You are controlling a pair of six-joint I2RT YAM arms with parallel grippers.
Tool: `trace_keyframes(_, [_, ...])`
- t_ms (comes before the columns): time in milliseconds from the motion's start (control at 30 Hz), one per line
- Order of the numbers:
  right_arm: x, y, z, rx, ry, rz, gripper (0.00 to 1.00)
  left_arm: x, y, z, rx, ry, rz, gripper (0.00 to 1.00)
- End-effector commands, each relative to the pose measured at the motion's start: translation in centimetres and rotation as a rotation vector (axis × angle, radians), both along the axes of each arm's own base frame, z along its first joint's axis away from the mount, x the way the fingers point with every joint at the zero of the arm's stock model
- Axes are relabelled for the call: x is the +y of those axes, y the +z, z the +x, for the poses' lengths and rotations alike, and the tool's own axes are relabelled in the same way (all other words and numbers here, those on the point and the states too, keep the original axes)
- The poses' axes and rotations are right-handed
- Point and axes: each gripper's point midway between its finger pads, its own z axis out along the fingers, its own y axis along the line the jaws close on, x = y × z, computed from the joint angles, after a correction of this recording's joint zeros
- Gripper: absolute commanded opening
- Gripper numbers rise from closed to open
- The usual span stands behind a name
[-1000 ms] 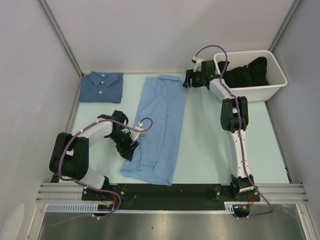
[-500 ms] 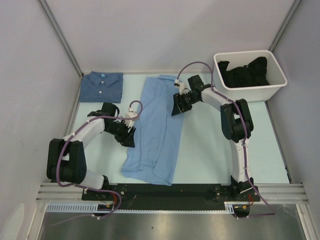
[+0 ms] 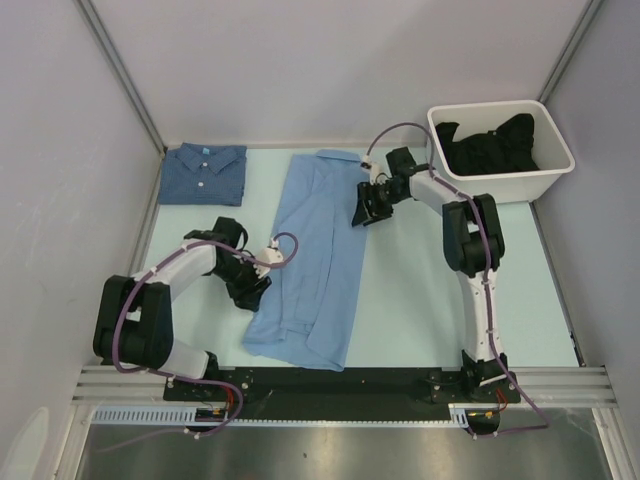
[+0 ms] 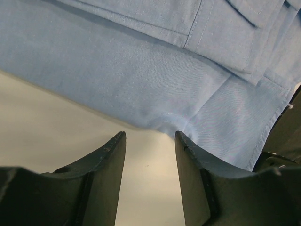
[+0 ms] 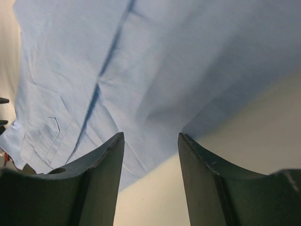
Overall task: Fold and stack the long sleeve shirts
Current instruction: Fold the shirt
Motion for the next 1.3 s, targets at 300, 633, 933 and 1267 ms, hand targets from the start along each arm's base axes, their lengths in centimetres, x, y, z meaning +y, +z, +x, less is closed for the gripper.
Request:
trace_keyframes(300, [-5.0, 0.0, 3.9, 0.025, -0.347, 0.056, 0.42, -0.9, 0.6, 1.0, -0.06, 0.005, -0.027, 0.52])
trace_keyframes(633, [-4.0, -2.6, 4.6, 0.108, -0.389, 0.089, 0.31, -0.8, 1.2, 1.0, -0.072, 0.036, -0.023, 0.53])
trace_keyframes(933, [-4.9, -3.0, 6.3, 0.1, -0.416, 0.049, 0.2, -1.2, 1.4, 1.3, -0.064, 0.05, -0.035, 0.54])
trace_keyframes(1267, [-4.6, -3.9, 5.8, 0.137, -0.412, 0.055, 0.1, -1.1, 1.4, 1.8, -0.063, 0.057, -0.027, 0.54])
